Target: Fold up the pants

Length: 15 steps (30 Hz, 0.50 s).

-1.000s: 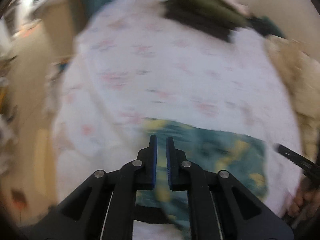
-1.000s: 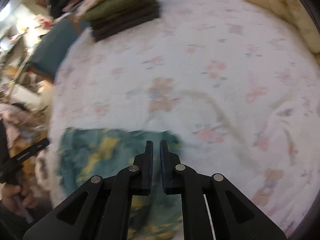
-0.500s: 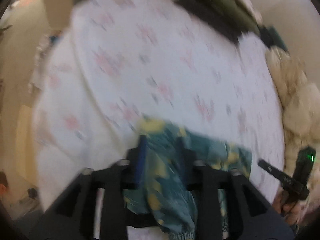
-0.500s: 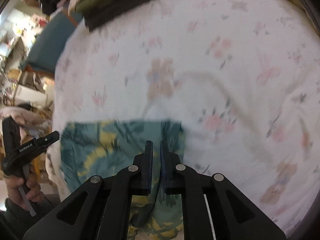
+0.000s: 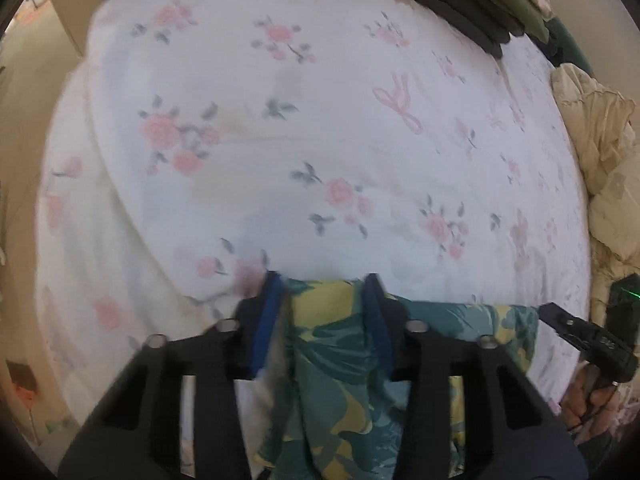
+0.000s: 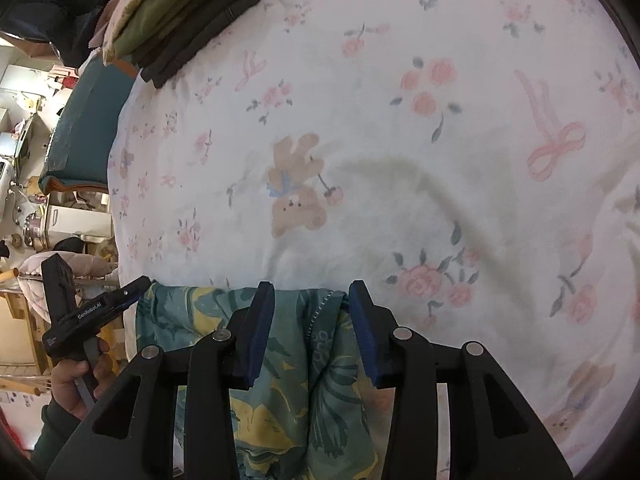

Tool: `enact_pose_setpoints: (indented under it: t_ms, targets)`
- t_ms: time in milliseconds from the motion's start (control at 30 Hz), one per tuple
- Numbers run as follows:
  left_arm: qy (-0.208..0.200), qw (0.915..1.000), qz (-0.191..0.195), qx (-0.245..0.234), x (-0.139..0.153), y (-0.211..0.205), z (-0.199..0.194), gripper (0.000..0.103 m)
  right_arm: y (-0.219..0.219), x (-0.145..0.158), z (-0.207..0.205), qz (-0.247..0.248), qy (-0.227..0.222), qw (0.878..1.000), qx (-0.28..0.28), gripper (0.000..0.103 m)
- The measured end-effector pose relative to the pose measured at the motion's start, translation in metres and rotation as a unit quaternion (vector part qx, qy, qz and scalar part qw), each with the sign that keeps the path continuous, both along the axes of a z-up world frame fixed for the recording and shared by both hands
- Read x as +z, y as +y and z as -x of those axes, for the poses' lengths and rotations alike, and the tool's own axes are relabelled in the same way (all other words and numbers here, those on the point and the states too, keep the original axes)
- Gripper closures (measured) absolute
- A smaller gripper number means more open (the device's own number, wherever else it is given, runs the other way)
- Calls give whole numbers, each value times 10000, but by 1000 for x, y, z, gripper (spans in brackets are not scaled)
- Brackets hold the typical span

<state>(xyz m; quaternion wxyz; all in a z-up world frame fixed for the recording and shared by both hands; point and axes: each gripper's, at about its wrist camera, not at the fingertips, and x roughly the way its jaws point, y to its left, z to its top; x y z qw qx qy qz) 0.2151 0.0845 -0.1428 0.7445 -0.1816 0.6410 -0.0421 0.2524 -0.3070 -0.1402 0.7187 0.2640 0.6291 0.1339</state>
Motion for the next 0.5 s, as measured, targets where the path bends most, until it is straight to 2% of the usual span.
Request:
enact_pose_setpoints:
  t_ms: [33,67,133,167,333,400,500]
  targets:
    - [46,9999,105,-14,-2,-1,-1,91,3,-3,0,-46,56,10000,28,61]
    - [110,9996,253,-36,-3,-3,-1,97,7,-6,0,-38,81,9999,100,64]
    - [2,9998,156,-95,5,-4,-1,100,15,-4,1,174,-42,9995,250,84]
    - [-76,9998,104,-125,10,-5,-2,101,16,1,2,262,-164,9992,268,101]
    - [-324,9991,258,122,31,12,0,102,12,22,4,224,-453,9981,354,102]
    - [-344,9986,347,187,34,17,-1,103,4,30,3,161,-604,9978,210,102]
    - [-538,9983,180,157,42,18,-5,103,2,30,-3,319,-624,9973,223,102]
